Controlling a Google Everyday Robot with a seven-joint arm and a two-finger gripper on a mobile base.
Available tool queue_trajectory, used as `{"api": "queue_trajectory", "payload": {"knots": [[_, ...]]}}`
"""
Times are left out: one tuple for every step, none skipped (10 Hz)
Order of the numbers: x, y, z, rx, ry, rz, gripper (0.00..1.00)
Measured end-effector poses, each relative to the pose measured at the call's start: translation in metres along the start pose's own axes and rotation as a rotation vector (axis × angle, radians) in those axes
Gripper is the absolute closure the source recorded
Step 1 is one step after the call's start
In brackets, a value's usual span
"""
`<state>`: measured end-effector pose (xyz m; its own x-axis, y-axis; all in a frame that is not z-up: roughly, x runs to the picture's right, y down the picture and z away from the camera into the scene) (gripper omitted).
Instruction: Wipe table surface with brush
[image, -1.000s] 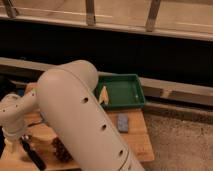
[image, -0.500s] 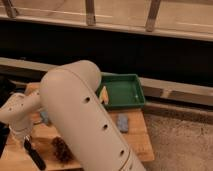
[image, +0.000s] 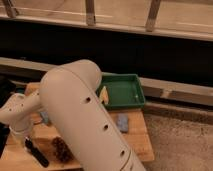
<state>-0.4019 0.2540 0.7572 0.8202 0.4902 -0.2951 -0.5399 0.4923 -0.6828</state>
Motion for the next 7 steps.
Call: {"api": "queue_trajectory", "payload": {"knots": [[0.0,0.0,-0.001,-0.001,-0.003,-0.001,1.0],[0.001,-0.001,-0.004,-0.002,-0.012,-0.002,1.0],[0.002,-0.003,-0.01,-0.002,-0.024,-0.002,1.0],[0.003,-0.004,-0.015,-0.002,-0.033,-0.004,1.0],[0.005,-0.005,-0.02,-0.003,-0.04,-0.006,1.0],[0.01,-0.005,-0.029,-0.008,-0.041,-0.014,1.0],[0.015,-0.005,-0.036,-0.022,-0.03,-0.028,1.0]]}}
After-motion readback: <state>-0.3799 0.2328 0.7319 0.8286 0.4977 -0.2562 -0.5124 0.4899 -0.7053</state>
